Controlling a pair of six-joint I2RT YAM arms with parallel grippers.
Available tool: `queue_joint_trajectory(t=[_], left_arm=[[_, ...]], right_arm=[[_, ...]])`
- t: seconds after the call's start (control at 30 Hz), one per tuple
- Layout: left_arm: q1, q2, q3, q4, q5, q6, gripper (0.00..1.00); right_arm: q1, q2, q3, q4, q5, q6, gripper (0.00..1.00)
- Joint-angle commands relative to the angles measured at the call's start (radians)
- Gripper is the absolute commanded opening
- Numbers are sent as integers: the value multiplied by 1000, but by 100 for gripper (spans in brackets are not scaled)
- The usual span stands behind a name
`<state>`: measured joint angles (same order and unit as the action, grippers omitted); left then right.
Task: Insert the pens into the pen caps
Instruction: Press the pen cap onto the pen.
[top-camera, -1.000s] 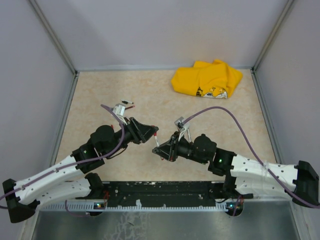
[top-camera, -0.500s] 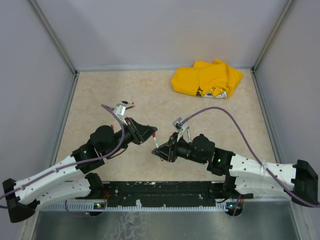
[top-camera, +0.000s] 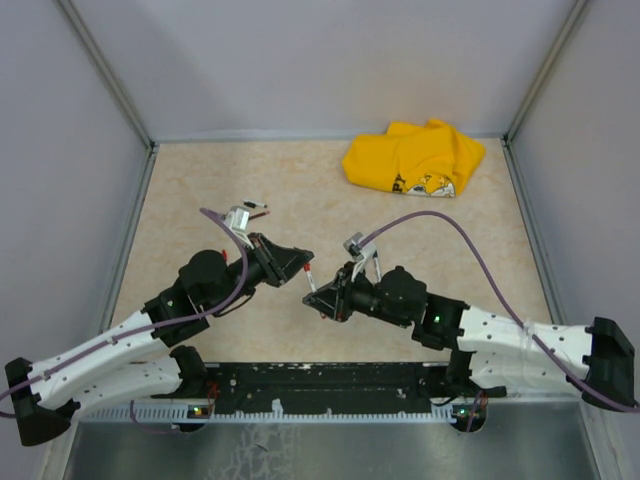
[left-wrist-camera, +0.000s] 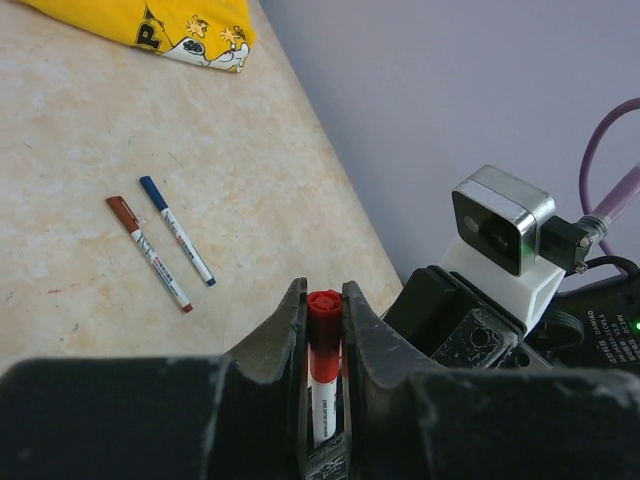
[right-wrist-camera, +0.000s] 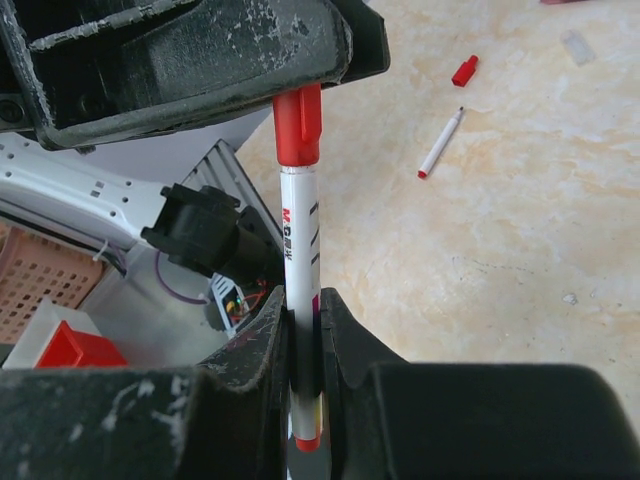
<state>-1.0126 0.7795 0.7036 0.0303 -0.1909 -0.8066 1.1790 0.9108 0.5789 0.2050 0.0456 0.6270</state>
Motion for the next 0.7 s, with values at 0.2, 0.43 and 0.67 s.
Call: queue_joint_trajectory(t=[0.2,0.43,0.67], left_arm=[[-1,8,12,30,65,26,0],[-1,14,14,38,77,34,0],[-1,16,14,32,87,41,0]], right_arm=[[4,22,174,8,183,-107,0],[-7,103,340,-74,195,-192,0],[-29,134,413,-87,182,-222,0]])
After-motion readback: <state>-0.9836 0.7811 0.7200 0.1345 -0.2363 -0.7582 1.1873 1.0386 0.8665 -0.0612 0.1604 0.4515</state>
